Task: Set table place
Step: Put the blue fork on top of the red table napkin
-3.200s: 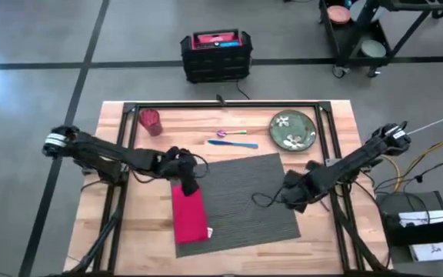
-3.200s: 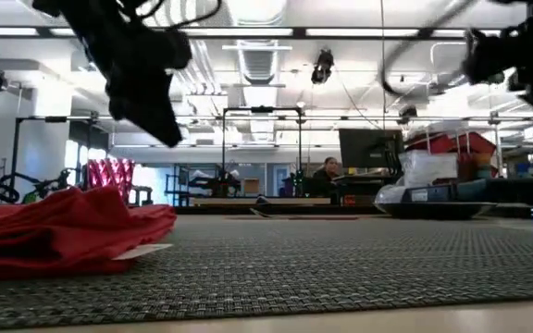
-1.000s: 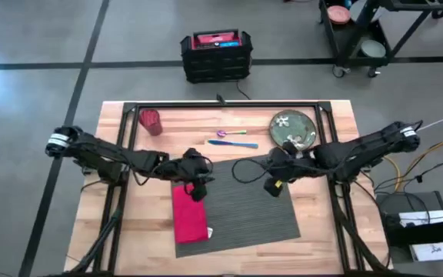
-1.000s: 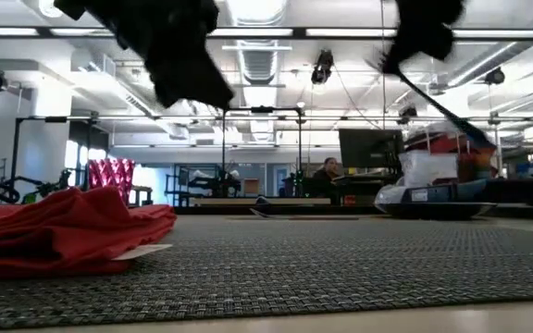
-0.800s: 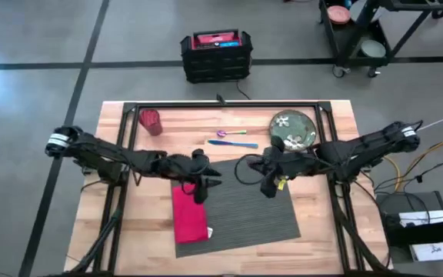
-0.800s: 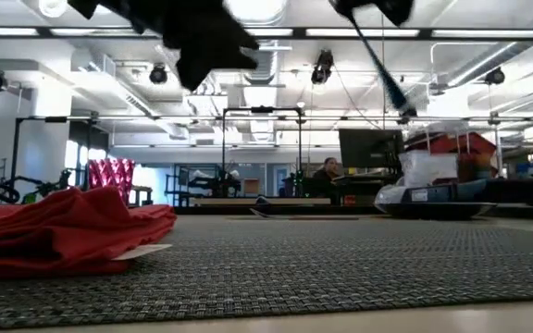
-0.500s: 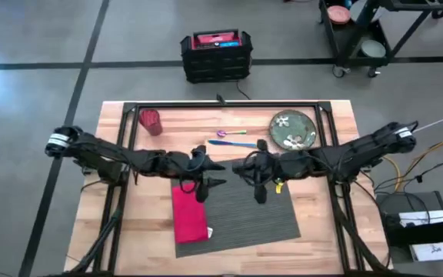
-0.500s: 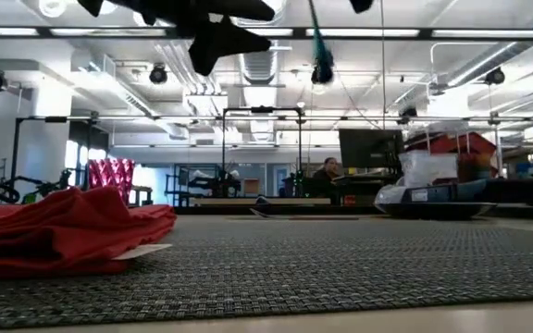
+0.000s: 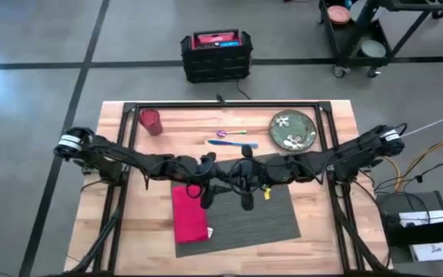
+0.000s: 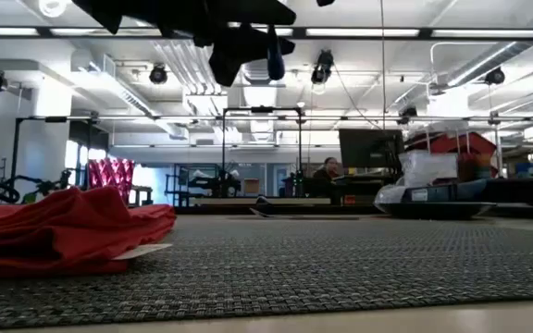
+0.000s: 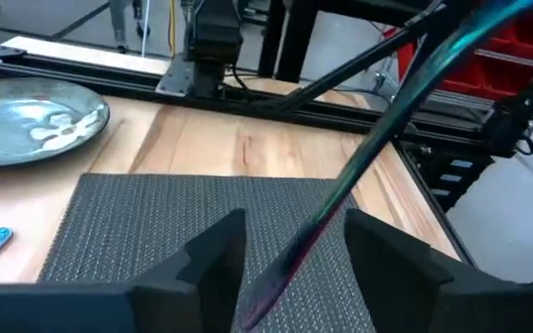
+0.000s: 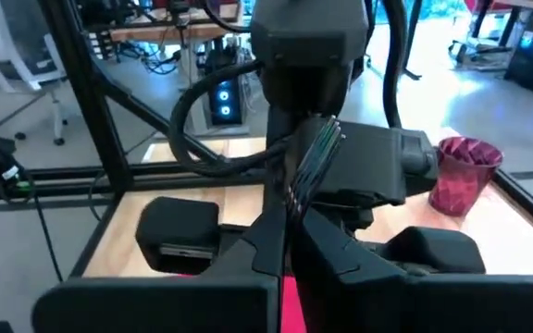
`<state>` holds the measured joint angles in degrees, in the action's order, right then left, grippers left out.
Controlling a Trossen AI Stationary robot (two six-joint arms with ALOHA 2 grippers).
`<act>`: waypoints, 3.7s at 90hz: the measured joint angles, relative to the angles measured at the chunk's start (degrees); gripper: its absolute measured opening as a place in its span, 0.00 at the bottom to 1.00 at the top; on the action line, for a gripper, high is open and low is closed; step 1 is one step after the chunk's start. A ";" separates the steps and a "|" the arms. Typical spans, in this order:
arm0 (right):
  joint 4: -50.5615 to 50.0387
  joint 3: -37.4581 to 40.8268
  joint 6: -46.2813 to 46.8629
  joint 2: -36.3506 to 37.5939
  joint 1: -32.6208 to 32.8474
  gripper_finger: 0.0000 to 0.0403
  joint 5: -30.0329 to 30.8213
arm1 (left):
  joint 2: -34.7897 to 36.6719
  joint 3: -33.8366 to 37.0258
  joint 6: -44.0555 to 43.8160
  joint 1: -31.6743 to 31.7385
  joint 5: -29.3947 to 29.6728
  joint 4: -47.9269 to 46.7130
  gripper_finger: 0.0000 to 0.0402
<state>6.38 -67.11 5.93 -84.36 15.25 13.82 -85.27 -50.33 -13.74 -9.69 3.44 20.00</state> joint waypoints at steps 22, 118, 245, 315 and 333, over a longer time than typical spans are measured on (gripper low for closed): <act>0.01 0.04 -1.30 1.34 0.00 0.00 -3.86 | 0.35 0.00 1.26 0.04 -0.13 0.13 0.21; -4.62 8.79 -3.97 8.06 0.89 0.48 -14.22 | 1.97 0.00 2.75 0.04 -23.25 5.27 0.00; 7.73 -0.48 -2.76 -3.81 -3.04 0.00 -29.10 | 3.72 -0.02 -0.48 -0.02 -25.22 0.31 0.00; -16.26 -7.61 -0.13 -1.90 -2.87 0.00 -16.16 | 11.31 0.15 -0.28 0.70 -12.94 -15.93 0.29; -16.17 -7.57 0.57 -3.29 -2.78 0.00 -15.76 | 16.23 0.13 -3.94 -0.56 -6.72 -21.87 0.41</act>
<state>-9.79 -74.68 6.50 -87.65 12.47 -1.94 -69.04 -50.19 -17.68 -10.25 -3.28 -1.87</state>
